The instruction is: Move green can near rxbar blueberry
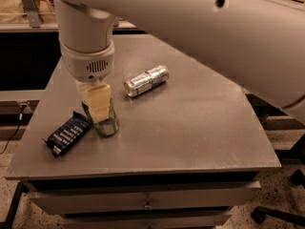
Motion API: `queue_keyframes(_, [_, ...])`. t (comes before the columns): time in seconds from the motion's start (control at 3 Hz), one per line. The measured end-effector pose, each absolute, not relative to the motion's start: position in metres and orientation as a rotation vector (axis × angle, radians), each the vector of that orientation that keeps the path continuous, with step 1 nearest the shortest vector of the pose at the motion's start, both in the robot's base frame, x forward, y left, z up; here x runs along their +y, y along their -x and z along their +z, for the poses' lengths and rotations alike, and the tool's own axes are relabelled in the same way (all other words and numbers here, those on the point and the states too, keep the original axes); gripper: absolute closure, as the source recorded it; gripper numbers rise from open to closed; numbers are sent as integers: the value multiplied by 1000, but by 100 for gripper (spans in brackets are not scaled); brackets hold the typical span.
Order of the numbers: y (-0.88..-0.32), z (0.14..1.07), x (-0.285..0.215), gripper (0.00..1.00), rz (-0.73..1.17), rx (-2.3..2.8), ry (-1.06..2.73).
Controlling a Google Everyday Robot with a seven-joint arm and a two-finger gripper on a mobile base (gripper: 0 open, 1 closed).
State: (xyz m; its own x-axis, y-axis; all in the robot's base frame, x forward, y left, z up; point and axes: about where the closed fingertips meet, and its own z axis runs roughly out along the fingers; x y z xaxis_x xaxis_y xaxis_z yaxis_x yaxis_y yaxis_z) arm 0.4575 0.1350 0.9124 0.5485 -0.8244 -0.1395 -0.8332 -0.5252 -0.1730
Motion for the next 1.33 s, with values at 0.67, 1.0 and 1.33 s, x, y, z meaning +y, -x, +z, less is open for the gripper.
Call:
queue_keyframes(0.67, [-458, 912, 138, 13, 56, 1388, 2559])
queue_keyframes(1.0, [-458, 912, 139, 0, 55, 1384, 2556])
queue_keyframes(1.33, [-458, 913, 139, 0, 55, 1382, 2554])
